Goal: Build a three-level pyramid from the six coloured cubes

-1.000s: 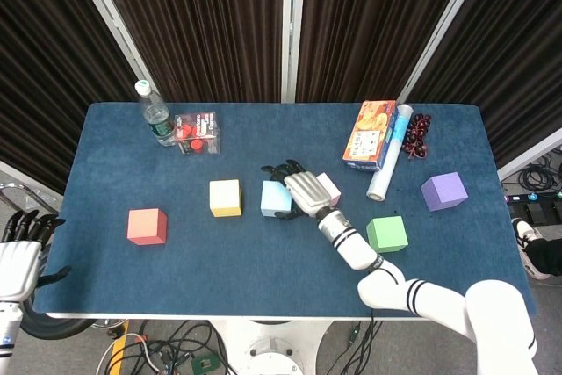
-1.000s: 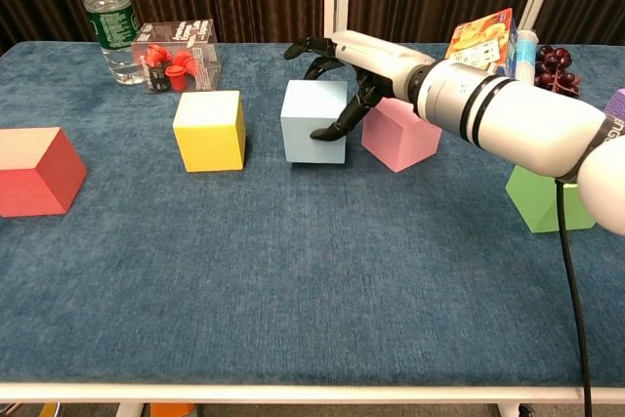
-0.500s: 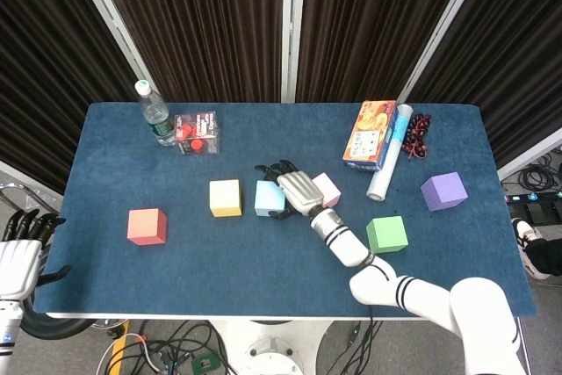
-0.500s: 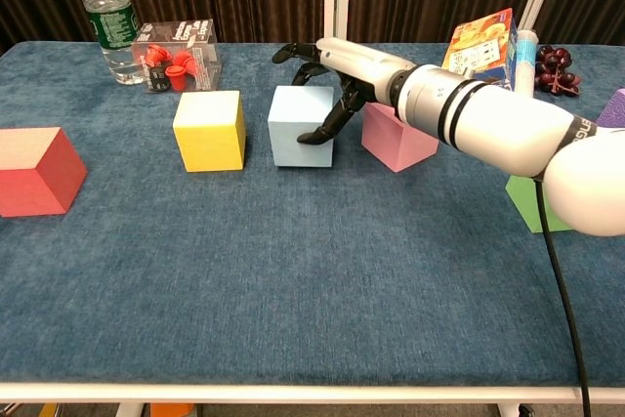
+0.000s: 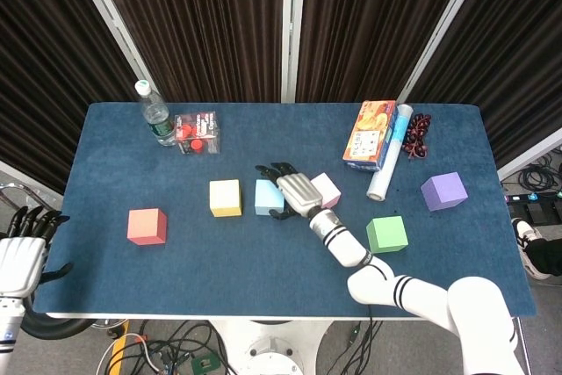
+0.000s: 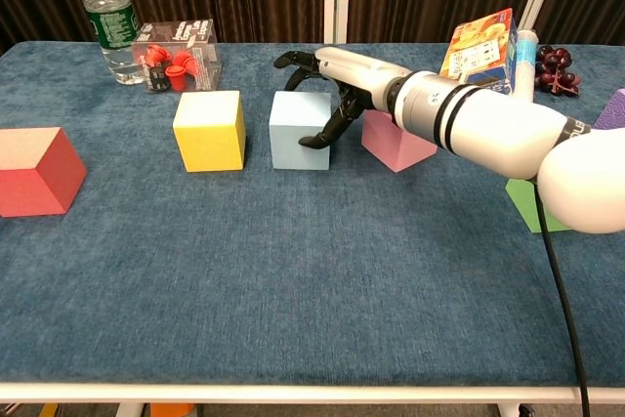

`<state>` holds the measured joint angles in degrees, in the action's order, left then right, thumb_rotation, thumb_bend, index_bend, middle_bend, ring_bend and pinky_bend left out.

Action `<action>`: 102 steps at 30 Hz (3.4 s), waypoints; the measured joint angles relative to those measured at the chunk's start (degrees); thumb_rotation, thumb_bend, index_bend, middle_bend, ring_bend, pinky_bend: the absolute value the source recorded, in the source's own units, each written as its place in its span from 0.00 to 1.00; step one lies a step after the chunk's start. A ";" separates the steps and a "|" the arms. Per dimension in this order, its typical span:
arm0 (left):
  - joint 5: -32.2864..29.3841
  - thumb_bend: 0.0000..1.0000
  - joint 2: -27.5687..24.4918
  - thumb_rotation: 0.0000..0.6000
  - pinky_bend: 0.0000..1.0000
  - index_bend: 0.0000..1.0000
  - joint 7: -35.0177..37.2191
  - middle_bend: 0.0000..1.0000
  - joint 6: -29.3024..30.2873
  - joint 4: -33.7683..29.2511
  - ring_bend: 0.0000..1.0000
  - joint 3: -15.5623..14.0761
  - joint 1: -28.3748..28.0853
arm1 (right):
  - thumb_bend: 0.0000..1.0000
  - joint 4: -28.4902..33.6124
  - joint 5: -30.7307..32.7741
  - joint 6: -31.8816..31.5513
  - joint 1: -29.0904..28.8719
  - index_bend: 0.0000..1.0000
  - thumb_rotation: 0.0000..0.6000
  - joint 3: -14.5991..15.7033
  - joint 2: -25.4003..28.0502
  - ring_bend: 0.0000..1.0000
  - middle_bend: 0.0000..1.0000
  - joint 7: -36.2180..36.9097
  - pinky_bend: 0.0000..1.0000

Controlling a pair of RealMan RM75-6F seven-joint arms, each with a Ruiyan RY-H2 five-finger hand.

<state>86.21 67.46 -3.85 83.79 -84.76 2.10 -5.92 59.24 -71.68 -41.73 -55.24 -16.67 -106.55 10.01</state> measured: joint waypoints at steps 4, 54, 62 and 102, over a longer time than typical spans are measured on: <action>2.24 0.00 -1.05 1.00 0.03 0.22 -0.39 0.17 -0.45 -0.65 0.08 0.35 -1.75 | 0.20 4.66 0.12 -1.51 1.31 0.00 1.00 -0.03 2.75 0.00 0.08 -0.53 0.00; -23.75 0.00 19.03 1.00 0.05 0.16 -11.56 0.21 -40.87 5.47 0.12 8.87 -43.14 | 0.20 36.95 -7.81 -30.89 32.76 0.00 1.00 7.44 43.39 0.00 0.12 -1.12 0.00; -24.56 0.11 22.18 1.00 0.09 0.19 -11.80 0.43 -39.02 8.29 0.27 9.09 -43.95 | 0.20 35.98 -8.25 -31.21 33.36 0.00 1.00 7.42 43.04 0.00 0.12 -0.10 0.00; -12.44 0.17 22.02 1.00 0.08 0.21 2.73 0.45 -48.72 17.49 0.29 7.75 -53.16 | 0.20 35.48 -7.15 -31.96 35.53 0.00 1.00 6.63 43.02 0.00 0.12 -0.12 0.00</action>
<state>73.77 89.48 -1.11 35.06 -67.28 9.86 -59.08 94.71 -78.82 -73.69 -19.72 -10.04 -63.53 9.88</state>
